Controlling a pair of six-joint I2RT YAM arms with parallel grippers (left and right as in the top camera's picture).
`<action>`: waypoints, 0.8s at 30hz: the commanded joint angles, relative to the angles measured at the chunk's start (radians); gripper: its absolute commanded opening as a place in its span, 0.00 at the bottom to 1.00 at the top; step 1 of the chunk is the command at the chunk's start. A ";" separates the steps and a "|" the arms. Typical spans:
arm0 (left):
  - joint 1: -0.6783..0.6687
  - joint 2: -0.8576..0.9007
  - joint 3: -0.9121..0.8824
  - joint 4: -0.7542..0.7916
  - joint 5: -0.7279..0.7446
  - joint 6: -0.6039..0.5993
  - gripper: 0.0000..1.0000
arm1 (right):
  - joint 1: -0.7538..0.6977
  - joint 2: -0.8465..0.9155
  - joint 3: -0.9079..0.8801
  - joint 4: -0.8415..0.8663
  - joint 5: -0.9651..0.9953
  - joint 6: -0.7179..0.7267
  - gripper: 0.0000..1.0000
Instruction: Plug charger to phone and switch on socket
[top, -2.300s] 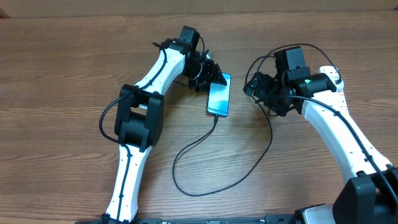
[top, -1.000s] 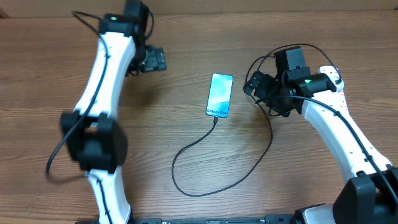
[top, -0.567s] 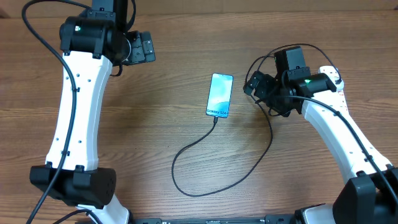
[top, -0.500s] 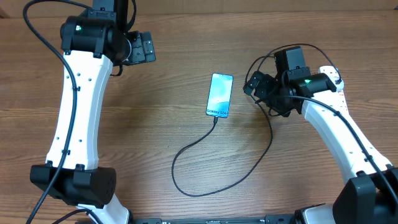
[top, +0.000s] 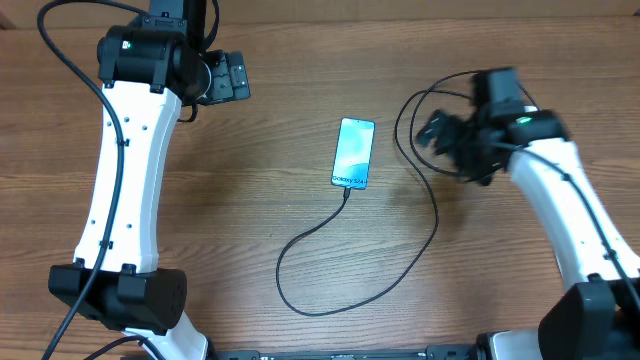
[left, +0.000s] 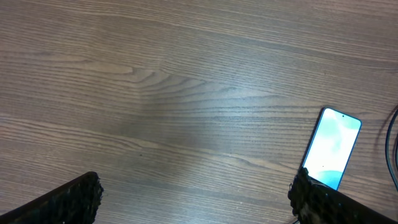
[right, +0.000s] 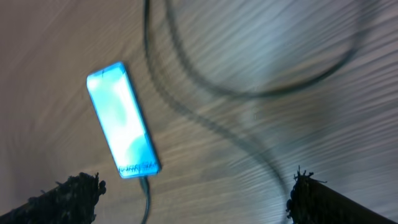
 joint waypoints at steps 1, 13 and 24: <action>-0.006 0.007 0.002 0.001 -0.016 0.012 1.00 | -0.135 -0.021 0.140 -0.048 0.014 -0.089 1.00; -0.006 0.007 0.002 0.001 -0.016 0.012 1.00 | -0.543 0.022 0.241 0.129 -0.125 -0.209 1.00; -0.006 0.007 0.002 0.001 -0.016 0.012 1.00 | -0.539 0.275 0.241 0.250 -0.188 -0.208 1.00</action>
